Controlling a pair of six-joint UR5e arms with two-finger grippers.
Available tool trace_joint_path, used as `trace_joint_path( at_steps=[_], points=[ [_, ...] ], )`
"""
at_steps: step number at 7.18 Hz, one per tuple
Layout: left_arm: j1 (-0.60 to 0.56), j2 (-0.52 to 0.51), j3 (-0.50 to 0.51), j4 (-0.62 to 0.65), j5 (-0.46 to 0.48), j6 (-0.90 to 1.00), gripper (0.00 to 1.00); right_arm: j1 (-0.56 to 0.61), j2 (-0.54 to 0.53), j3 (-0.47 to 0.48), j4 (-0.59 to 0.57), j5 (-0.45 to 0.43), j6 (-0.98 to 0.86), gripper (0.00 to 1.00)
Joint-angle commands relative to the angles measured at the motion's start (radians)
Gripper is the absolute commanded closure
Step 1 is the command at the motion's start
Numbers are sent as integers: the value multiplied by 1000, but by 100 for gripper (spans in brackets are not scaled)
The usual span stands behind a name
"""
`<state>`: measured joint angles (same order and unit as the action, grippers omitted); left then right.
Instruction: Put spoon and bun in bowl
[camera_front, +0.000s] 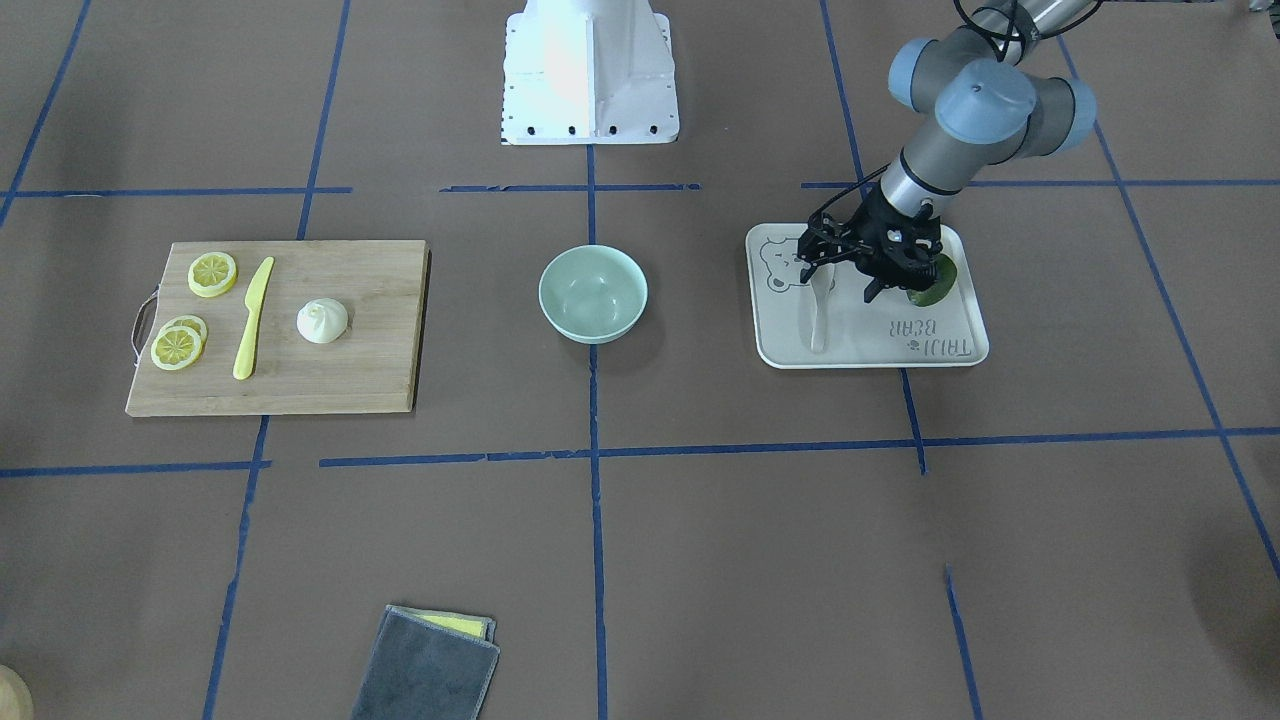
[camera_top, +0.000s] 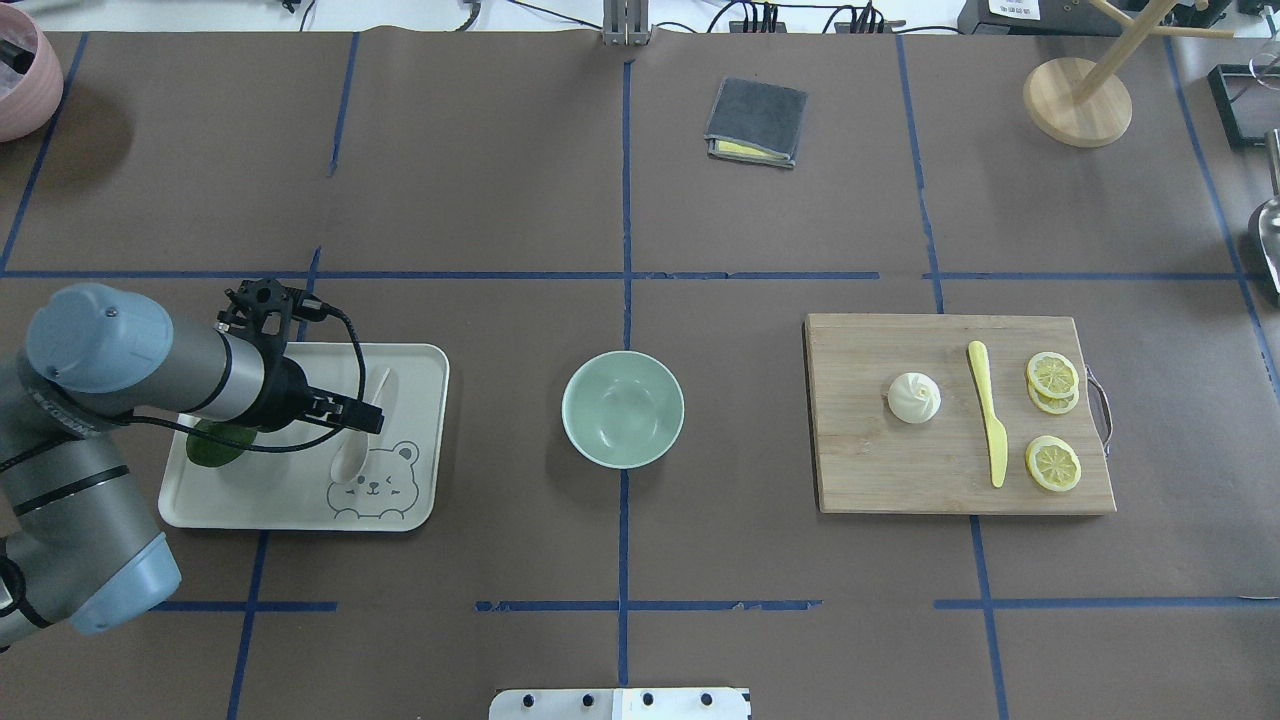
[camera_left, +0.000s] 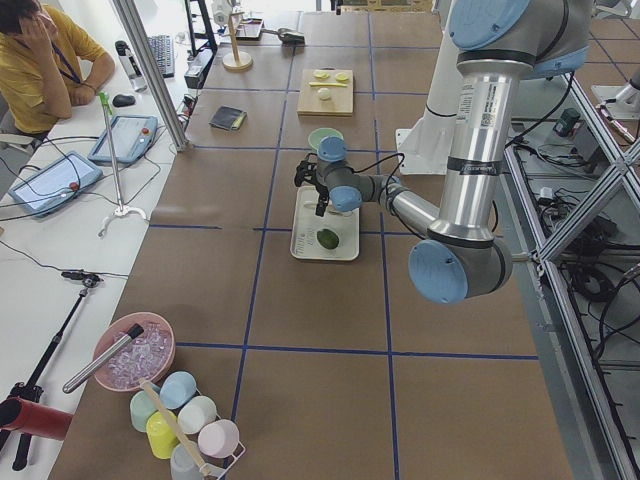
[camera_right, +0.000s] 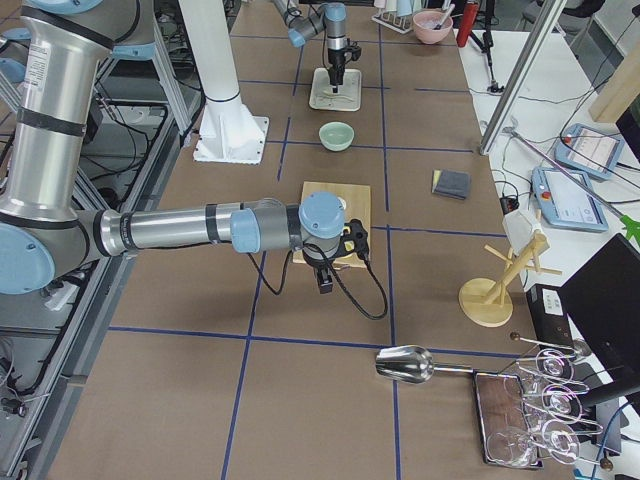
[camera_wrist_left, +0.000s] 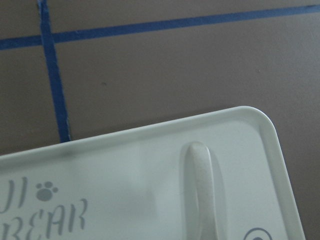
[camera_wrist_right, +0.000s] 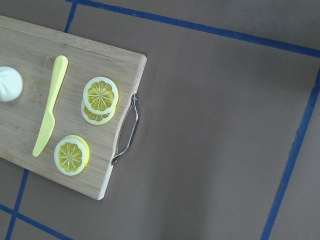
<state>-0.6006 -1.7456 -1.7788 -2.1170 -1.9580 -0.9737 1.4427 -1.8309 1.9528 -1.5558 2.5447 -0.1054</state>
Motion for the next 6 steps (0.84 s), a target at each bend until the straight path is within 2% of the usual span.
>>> trace_joint_path(
  at_steps=[1, 2, 6],
  points=[
    [15, -48, 12, 100, 48, 7, 18, -4, -1, -2, 0, -3, 4, 0],
    [16, -48, 12, 101, 48, 9, 28, -4, -1, -5, -1, -3, 4, 0],
    [19, -45, 16, 101, 47, 13, 85, -4, -1, -12, -3, -3, 6, 0]
  ],
)
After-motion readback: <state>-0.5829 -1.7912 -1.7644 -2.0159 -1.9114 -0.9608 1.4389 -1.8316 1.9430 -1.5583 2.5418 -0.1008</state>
